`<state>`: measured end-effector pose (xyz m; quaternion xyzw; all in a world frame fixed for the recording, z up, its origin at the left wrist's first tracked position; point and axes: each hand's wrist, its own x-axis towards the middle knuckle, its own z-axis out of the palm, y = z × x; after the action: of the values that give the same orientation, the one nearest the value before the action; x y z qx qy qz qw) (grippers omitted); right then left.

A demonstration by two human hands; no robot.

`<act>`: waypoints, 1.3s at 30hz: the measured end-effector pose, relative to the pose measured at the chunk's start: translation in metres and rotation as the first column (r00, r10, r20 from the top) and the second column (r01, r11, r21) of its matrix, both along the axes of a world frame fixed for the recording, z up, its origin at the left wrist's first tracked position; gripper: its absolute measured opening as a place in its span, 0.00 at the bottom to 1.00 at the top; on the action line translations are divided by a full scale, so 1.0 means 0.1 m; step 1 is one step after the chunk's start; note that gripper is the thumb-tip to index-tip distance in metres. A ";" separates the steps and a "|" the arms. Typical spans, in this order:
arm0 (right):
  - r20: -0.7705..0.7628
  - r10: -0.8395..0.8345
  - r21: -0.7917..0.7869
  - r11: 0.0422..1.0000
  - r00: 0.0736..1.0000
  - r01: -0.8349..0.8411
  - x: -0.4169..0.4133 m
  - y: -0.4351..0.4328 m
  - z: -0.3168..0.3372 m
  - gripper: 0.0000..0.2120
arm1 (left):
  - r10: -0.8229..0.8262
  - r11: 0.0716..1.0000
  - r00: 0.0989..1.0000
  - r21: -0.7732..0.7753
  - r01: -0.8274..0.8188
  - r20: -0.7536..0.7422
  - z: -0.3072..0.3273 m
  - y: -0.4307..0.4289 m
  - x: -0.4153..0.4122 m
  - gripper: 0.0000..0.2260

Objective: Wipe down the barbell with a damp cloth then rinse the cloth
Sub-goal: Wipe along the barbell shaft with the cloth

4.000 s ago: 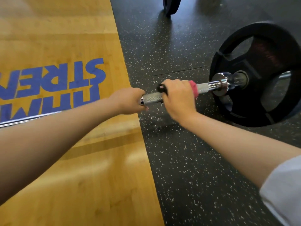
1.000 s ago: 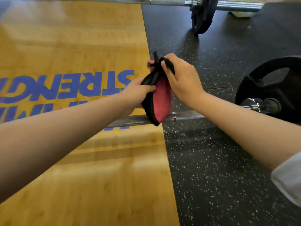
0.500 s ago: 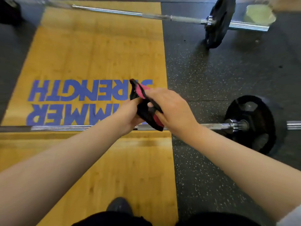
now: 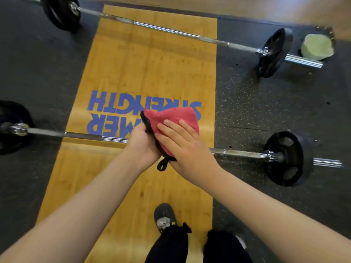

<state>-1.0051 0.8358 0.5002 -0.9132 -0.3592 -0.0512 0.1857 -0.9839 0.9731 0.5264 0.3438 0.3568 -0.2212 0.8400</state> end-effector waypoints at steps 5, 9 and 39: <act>-0.135 -0.006 0.047 0.999 0.991 0.012 0.01 0.36 0.24 0.26 | 0.042 0.999 0.999 -0.016 -0.042 -0.025 0.19 0.39 -0.06 0.29; -0.241 -0.002 0.035 0.999 0.970 0.010 0.07 0.50 0.23 0.27 | 0.004 1.000 0.999 -0.001 -0.004 -0.036 0.16 0.46 0.00 0.30; -0.477 0.055 0.098 0.995 0.877 -0.009 1.72 0.80 1.41 0.32 | 0.130 0.971 0.954 0.231 -0.067 -0.268 1.15 0.69 1.67 0.17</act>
<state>-0.8333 0.9157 0.6409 -0.8818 -0.3144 0.1627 0.3117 -0.8166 1.0424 0.6418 0.3810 0.5118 -0.1845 0.7476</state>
